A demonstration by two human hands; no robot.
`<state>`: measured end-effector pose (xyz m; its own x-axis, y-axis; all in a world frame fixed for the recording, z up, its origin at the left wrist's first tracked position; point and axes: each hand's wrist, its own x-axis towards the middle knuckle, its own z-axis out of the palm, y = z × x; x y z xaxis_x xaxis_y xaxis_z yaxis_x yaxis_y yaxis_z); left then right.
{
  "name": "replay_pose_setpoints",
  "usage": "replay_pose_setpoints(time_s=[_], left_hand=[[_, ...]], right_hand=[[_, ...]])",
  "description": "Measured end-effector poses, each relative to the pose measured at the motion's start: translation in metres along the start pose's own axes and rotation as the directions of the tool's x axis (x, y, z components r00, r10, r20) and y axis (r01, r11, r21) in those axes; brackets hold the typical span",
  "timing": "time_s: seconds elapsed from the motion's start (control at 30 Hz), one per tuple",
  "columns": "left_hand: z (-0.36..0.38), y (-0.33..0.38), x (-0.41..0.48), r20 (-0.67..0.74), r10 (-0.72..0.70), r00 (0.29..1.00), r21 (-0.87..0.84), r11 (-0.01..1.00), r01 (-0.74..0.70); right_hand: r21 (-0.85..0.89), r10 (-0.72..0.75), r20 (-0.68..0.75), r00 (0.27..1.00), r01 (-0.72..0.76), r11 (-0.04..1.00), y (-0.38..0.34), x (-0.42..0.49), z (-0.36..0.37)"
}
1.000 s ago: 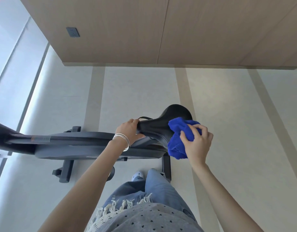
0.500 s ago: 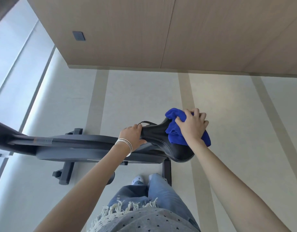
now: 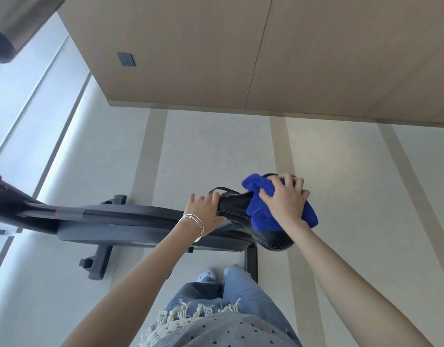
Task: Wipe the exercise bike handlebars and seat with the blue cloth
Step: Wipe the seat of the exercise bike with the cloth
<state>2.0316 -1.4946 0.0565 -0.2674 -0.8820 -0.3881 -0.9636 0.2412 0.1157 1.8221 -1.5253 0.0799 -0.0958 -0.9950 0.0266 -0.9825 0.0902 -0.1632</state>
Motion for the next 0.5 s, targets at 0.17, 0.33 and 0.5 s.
replay_pose_setpoints(time_s=[0.17, 0.33, 0.5], left_hand=[[0.000, -0.002, -0.004, 0.014, -0.004, 1.000, -0.033, 0.999, 0.004], [0.009, -0.014, -0.013, 0.019, -0.038, 0.999, -0.119, 0.992, 0.040], [0.016, -0.035, -0.025, 0.027, -0.039, 0.999, -0.067, 0.997, 0.041]], right_hand=[[-0.109, 0.028, 0.206, 0.978, -0.006, 0.994, -0.027, 0.046, -0.003], [-0.026, -0.190, 0.084, 0.978, 0.193, 0.981, -0.030, -0.002, 0.001], [0.062, -0.387, 0.022, 0.922, 0.385, 0.921, 0.001, -0.008, -0.005]])
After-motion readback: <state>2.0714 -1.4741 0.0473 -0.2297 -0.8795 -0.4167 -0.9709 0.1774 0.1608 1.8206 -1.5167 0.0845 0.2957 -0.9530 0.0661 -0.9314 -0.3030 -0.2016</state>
